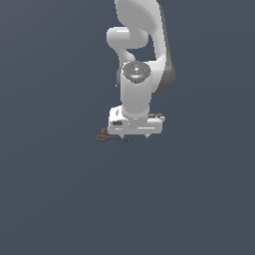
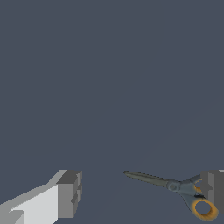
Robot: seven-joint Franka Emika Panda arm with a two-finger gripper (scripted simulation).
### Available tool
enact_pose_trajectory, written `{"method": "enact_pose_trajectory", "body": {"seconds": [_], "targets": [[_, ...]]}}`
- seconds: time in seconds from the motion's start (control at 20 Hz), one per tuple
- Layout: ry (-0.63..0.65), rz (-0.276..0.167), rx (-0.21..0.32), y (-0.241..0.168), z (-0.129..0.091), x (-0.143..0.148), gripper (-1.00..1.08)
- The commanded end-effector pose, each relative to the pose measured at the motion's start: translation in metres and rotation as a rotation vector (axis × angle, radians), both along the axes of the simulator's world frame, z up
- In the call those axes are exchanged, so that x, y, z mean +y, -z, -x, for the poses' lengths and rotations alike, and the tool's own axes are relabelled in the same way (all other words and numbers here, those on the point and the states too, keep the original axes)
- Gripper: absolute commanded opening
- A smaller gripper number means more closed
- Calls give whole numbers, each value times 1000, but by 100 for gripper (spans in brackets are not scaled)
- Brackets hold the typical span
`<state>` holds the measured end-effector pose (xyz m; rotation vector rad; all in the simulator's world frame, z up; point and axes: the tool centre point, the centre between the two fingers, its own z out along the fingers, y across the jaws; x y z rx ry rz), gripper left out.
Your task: Pick up the object and move it to a goal position.
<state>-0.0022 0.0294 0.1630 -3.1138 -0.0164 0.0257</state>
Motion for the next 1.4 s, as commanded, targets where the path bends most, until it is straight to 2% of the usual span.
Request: {"method": "enact_pose_trajectory", "body": {"seconds": [0.0, 0.7, 1.35], "targets": [[0, 0, 0, 0, 0, 0, 100], [28, -21, -25, -14, -6, 0, 100], [-123, -8, -29, 4, 3, -19, 100]]}}
